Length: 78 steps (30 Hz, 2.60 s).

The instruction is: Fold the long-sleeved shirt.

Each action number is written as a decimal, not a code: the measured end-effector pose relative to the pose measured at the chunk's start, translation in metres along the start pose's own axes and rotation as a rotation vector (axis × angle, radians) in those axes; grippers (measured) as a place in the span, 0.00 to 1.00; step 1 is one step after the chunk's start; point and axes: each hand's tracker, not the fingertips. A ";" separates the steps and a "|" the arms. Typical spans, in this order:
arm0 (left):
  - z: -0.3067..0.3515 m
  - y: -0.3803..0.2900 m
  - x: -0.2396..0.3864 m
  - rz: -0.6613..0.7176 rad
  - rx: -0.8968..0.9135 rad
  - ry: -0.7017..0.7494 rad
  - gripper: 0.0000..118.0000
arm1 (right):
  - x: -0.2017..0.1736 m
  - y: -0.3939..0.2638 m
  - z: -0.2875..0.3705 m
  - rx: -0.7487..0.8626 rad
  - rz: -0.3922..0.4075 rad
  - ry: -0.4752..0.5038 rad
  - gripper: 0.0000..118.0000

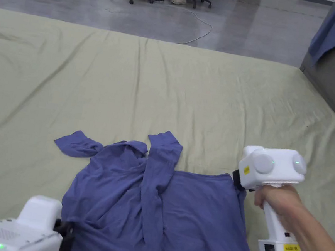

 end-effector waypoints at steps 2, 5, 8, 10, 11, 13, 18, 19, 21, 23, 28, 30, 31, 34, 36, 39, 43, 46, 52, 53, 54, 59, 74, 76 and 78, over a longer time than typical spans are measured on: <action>0.006 0.029 -0.004 -0.001 0.072 0.038 0.00 | 0.016 0.008 0.047 0.099 -0.022 0.012 0.02; 0.019 0.081 -0.017 0.008 0.218 0.067 0.00 | 0.039 0.026 0.123 0.253 -0.038 -0.006 0.02; 0.039 0.139 -0.020 0.043 0.336 0.114 0.00 | 0.065 0.049 0.195 0.395 -0.095 0.031 0.02; 0.050 0.180 -0.027 0.057 0.410 0.148 0.00 | 0.076 0.068 0.246 0.496 -0.111 0.006 0.02; 0.058 0.200 -0.028 0.074 0.439 0.161 0.00 | 0.081 0.077 0.267 0.544 -0.113 -0.011 0.02; 0.070 0.244 -0.036 0.093 0.484 0.160 0.00 | 0.088 0.100 0.308 0.632 -0.122 -0.041 0.02; 0.097 0.357 -0.042 0.085 0.535 0.195 0.00 | 0.104 0.173 0.395 0.783 -0.174 -0.118 0.02; 0.101 0.373 -0.043 0.075 0.557 0.220 0.00 | 0.107 0.184 0.410 0.824 -0.187 -0.125 0.02; 0.112 0.407 -0.044 0.091 0.564 0.212 0.00 | 0.114 0.210 0.433 0.904 -0.241 -0.182 0.02; 0.119 0.431 -0.043 0.096 0.560 0.233 0.00 | 0.117 0.226 0.456 0.943 -0.262 -0.212 0.02; 0.133 0.456 -0.040 0.108 0.592 0.228 0.00 | 0.127 0.246 0.481 1.020 -0.299 -0.221 0.02; 0.131 0.455 -0.039 0.109 0.583 0.228 0.00 | 0.130 0.245 0.475 0.998 -0.293 -0.226 0.02; 0.123 0.454 -0.043 0.107 0.584 0.221 0.00 | 0.131 0.242 0.468 0.995 -0.292 -0.221 0.02; 0.102 0.431 -0.041 0.090 0.514 0.195 0.00 | 0.134 0.228 0.434 0.938 -0.308 -0.180 0.02; 0.077 0.408 -0.042 0.057 0.452 0.198 0.00 | 0.132 0.213 0.399 0.870 -0.311 -0.156 0.02; 0.035 0.360 -0.043 0.036 0.379 0.194 0.00 | 0.127 0.179 0.336 0.783 -0.305 -0.098 0.02; -0.020 0.293 -0.045 0.062 0.245 0.180 0.00 | 0.110 0.128 0.244 0.614 -0.249 -0.077 0.02; -0.048 0.254 -0.045 0.079 0.151 0.155 0.00 | 0.094 0.088 0.197 0.525 -0.246 -0.062 0.02; -0.011 0.223 -0.038 0.040 0.196 0.133 0.00 | 0.087 0.025 0.199 0.508 -0.239 -0.009 0.02; 0.002 0.214 -0.038 0.032 0.202 0.125 0.00 | 0.086 0.010 0.210 0.511 -0.203 0.000 0.02; 0.013 0.202 -0.037 0.024 0.215 0.128 0.00 | 0.081 -0.009 0.220 0.508 -0.171 -0.016 0.02; 0.053 0.114 -0.036 -0.141 0.178 0.135 0.00 | 0.075 -0.119 0.252 0.462 -0.130 0.058 0.02; 0.008 -0.033 -0.041 -0.090 -0.135 0.071 0.98 | 0.079 -0.271 0.124 -0.061 -0.183 0.049 0.53; 0.019 -0.023 -0.049 -0.091 -0.074 0.046 1.00 | 0.086 -0.255 0.142 0.012 -0.195 0.033 0.95; 0.039 -0.002 -0.043 -0.101 0.013 0.042 0.96 | 0.088 -0.241 0.171 0.135 -0.201 0.024 0.95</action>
